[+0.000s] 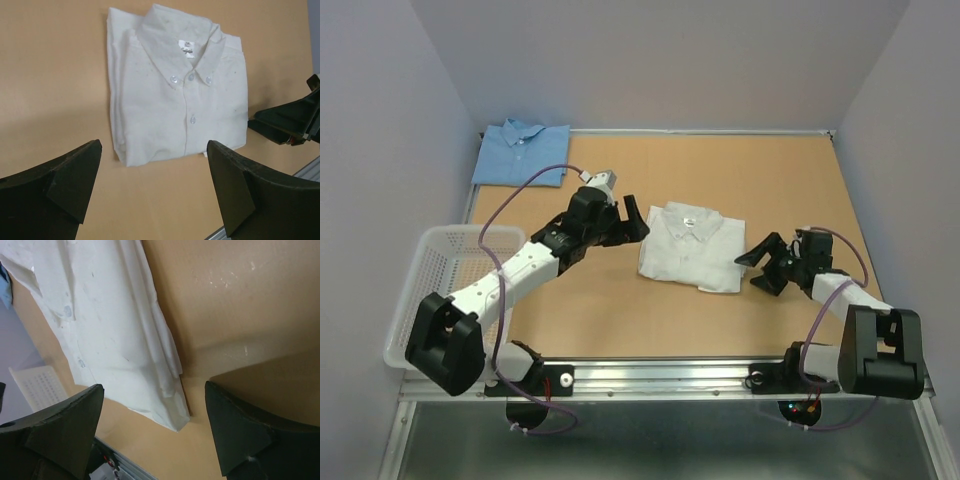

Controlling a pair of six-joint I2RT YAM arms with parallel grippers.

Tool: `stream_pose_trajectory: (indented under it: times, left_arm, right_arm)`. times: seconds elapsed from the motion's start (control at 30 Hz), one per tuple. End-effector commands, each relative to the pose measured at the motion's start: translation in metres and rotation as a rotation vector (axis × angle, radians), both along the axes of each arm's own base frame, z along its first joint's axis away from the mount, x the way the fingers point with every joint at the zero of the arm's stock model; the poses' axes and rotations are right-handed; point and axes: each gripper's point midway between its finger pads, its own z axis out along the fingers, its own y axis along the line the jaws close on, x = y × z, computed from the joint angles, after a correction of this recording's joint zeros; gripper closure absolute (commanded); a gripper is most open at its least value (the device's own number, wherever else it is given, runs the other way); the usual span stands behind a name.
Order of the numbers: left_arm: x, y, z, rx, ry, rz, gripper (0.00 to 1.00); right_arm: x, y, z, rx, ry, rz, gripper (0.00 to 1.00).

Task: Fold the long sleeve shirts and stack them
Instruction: Fold the shirt, then neatly place the folded shirt to the corner

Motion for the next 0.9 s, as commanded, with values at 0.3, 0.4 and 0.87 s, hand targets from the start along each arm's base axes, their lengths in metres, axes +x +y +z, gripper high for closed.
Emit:
stream_pose_trajectory:
  times: [0.3, 0.4, 0.87]
  left_arm:
    - [-0.035, 0.027, -0.039, 0.01, 0.102, 0.077, 0.05]
    - [-0.038, 0.025, -0.038, -0.015, 0.115, 0.073, 0.06]
    - [-0.054, 0.01, -0.049, -0.176, 0.251, 0.141, 0.05]
  right_arm:
    - [0.01, 0.023, -0.03, -0.115, 0.078, 0.103, 0.22]
    - [0.009, 0.025, -0.035, -0.124, 0.091, 0.113, 0.32]
    - [0.029, 0.061, -0.005, 0.062, 0.055, 0.098, 0.99]
